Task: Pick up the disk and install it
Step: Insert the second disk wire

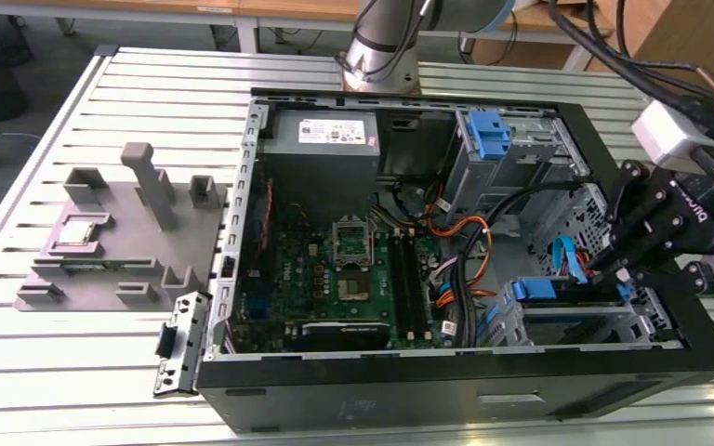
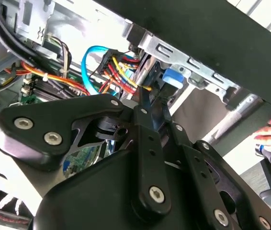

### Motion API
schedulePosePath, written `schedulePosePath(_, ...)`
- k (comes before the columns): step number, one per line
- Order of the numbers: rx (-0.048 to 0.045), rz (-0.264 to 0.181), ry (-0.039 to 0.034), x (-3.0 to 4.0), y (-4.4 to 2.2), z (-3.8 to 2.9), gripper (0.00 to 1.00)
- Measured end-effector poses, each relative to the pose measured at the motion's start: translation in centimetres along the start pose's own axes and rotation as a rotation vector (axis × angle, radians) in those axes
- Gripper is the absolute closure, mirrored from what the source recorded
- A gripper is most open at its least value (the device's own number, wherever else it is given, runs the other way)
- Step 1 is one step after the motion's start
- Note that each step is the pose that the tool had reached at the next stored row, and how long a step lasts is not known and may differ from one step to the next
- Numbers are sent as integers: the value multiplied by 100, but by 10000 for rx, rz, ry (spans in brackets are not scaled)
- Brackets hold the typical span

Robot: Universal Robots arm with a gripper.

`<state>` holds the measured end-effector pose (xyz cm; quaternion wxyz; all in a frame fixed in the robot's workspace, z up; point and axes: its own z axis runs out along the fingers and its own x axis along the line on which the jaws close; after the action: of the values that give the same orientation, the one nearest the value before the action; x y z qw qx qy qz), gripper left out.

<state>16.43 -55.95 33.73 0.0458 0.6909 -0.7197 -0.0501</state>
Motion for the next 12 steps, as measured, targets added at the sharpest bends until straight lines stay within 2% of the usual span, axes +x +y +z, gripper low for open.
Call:
schedulePosePath(2, 0, 0, 1, 0, 10, -74, 76)
schedulePosePath(4, 0, 0, 3, 0, 16, -117, 76)
schedulePosePath(9, 17, -1, 0, 0, 21, -119, 76)
schedulePosePath(12, 221, -35, -40, 1, 36, -108, 76)
